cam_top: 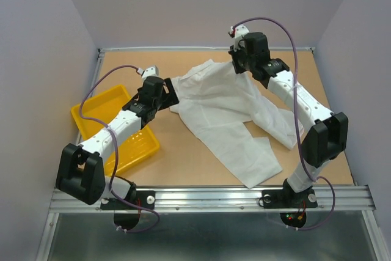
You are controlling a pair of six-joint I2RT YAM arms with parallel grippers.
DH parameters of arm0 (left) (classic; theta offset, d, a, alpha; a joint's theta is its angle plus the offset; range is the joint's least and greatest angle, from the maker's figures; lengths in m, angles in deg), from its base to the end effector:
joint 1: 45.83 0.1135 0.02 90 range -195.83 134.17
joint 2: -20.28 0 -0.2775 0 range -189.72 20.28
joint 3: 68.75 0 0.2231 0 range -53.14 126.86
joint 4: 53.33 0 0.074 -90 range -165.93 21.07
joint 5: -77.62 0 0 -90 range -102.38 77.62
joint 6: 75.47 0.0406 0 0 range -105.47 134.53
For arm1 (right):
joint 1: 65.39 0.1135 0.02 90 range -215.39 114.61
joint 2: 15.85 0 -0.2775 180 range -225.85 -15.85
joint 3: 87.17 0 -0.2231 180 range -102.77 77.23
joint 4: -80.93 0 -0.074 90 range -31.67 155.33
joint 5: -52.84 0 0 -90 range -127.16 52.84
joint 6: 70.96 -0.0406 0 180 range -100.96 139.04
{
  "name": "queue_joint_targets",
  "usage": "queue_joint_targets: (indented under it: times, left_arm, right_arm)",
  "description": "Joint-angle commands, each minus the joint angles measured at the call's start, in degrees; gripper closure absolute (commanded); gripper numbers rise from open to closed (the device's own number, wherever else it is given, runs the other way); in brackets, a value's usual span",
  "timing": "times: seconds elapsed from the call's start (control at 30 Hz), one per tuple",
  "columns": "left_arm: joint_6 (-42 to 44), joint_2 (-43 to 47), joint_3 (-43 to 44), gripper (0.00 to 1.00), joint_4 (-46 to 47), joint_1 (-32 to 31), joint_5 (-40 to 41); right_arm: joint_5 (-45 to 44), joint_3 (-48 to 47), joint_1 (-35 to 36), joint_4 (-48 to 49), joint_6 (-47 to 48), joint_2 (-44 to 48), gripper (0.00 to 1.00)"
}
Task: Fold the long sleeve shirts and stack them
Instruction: Flatten the shirt out
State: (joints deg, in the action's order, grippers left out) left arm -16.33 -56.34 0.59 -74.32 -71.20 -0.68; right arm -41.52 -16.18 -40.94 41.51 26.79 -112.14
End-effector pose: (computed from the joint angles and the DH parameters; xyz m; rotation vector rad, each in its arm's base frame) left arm 0.2541 -0.1114 0.3013 -0.2261 2.0645 -0.3965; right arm 0.3384 0.1505 0.3870 -0.5188 1.9698 0.1056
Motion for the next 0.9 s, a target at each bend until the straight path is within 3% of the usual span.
queue_joint_targets:
  times: [0.0, 0.23, 0.33, 0.43, 0.53, 0.73, 0.87]
  left_arm:
    - [0.3, 0.1, -1.6, 0.11, 1.8, 0.1, -3.4]
    - [0.5, -10.1, 5.1, 0.11, 6.7, -1.9, -5.8]
    - [0.5, -16.6, 10.4, 0.17, 7.8, -3.0, -4.7]
    - [0.4, -24.9, 15.1, 0.31, 8.6, -3.2, -3.5]
    - [-0.1, -29.1, 18.1, 0.38, 8.3, -3.3, -4.1]
    - [-4.3, -32.5, 15.7, 0.43, 3.8, -3.3, -6.9]
    - [-5.2, -29.7, 7.7, 0.44, 3.1, -3.3, -14.4]
  right_arm:
    - [-2.4, -2.9, -0.1, 3.3, 0.8, -3.3, 0.97]
    - [-3.1, -4.9, -0.1, 4.4, 2.5, -5.4, 0.97]
    - [-3.3, -4.4, -0.1, 4.4, 3.2, -5.7, 0.97]
    - [-3.2, -3.5, -0.1, 4.4, 3.9, -5.9, 0.97]
    - [-3.5, -2.7, -0.1, 4.5, 4.3, -5.8, 0.97]
    - [-5.7, -3.2, -0.1, 4.6, 6.0, -5.9, 0.97]
    - [-8.3, -5.6, -0.1, 5.4, 6.8, -6.5, 0.97]
